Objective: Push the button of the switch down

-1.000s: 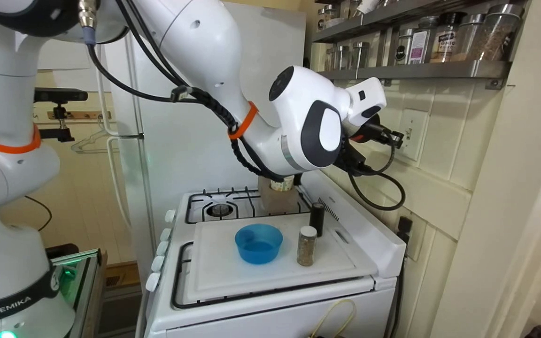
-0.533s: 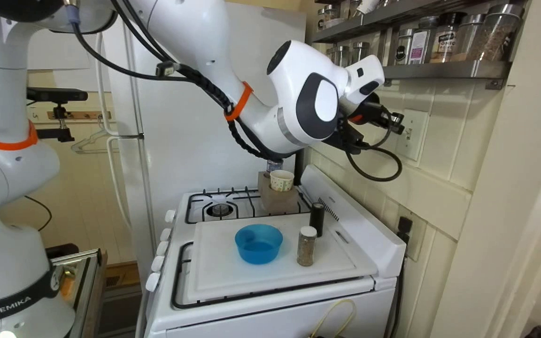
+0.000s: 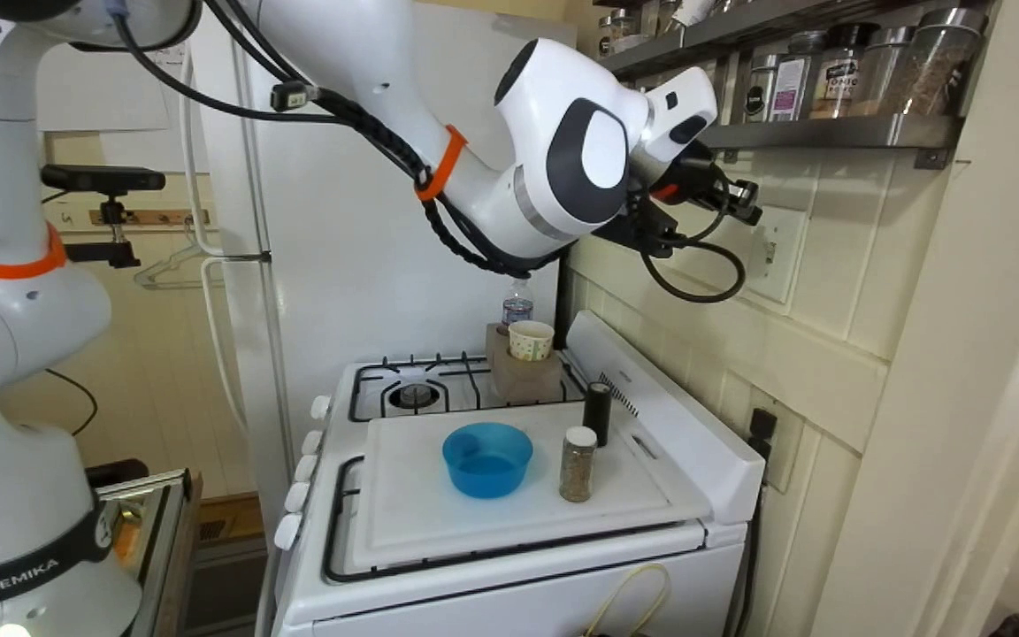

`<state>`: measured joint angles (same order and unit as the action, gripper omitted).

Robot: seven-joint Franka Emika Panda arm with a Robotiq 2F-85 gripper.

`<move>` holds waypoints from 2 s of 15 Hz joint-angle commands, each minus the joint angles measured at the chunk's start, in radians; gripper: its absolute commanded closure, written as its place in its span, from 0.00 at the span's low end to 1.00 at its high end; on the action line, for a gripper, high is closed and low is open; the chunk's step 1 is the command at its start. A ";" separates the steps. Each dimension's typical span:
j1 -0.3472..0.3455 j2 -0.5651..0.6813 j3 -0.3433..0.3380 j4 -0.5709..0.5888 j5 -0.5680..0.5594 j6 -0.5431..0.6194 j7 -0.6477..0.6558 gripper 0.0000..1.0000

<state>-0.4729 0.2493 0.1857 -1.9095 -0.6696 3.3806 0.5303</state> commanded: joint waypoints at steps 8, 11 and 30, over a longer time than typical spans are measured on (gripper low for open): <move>0.024 0.066 -0.053 0.041 0.003 0.087 -0.065 1.00; 0.011 0.048 -0.038 0.024 -0.002 0.062 -0.048 0.99; 0.034 0.123 -0.049 0.096 0.001 0.096 -0.069 1.00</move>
<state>-0.4513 0.3555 0.1415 -1.8342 -0.6713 3.4478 0.4733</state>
